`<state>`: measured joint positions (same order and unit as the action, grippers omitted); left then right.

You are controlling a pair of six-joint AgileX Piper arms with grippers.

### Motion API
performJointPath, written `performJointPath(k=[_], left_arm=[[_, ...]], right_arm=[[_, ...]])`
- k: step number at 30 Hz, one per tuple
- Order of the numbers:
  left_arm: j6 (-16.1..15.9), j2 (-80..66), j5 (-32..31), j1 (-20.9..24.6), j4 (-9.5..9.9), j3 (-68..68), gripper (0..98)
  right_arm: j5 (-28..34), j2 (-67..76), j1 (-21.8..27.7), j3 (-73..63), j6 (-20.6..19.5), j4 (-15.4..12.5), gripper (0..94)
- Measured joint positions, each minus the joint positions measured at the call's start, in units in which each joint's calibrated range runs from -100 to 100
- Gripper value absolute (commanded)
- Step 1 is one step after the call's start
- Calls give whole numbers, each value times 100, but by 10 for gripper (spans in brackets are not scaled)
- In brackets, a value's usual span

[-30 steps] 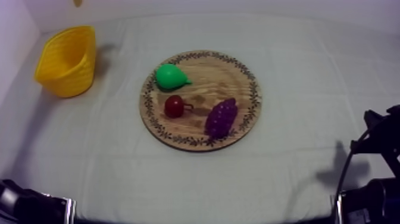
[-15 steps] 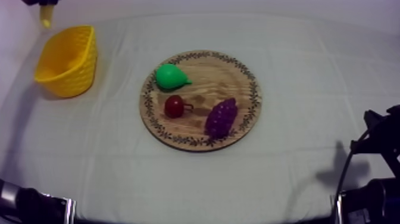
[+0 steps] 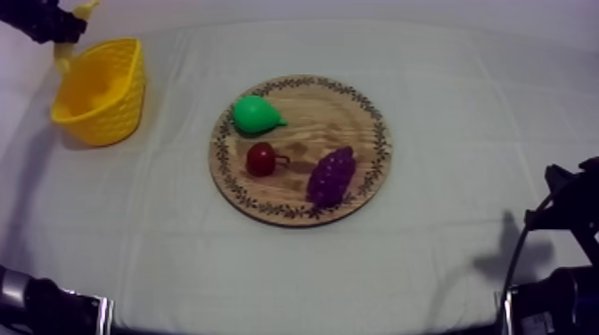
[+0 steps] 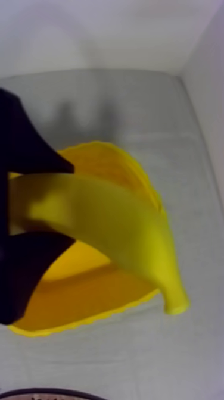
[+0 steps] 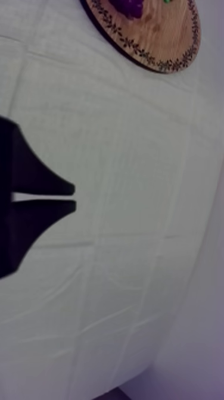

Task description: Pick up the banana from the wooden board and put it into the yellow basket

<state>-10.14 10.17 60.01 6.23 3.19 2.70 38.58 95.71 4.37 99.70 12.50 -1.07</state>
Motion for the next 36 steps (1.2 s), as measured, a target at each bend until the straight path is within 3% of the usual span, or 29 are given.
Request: performJointPath(k=[9, 17, 22, 30, 36], left_arm=[[-36, -205, 13, 20, -67, 152, 521], [12, -437, 56, -4, -70, 219, 522], [59, -929, -80, -64, -76, 410, 453], [317, -2331, -574, -151, -17, 1388, 180], [586, -3665, -994, -306, 32, 2392, 69]], right_arm=[[0, 0, 0, 0, 0, 0, 6], [0, 0, 0, 0, 0, 0, 6], [0, 0, 0, 0, 0, 0, 6], [0, 0, 0, 0, 0, 0, 6], [0, 0, 0, 0, 0, 0, 6]])
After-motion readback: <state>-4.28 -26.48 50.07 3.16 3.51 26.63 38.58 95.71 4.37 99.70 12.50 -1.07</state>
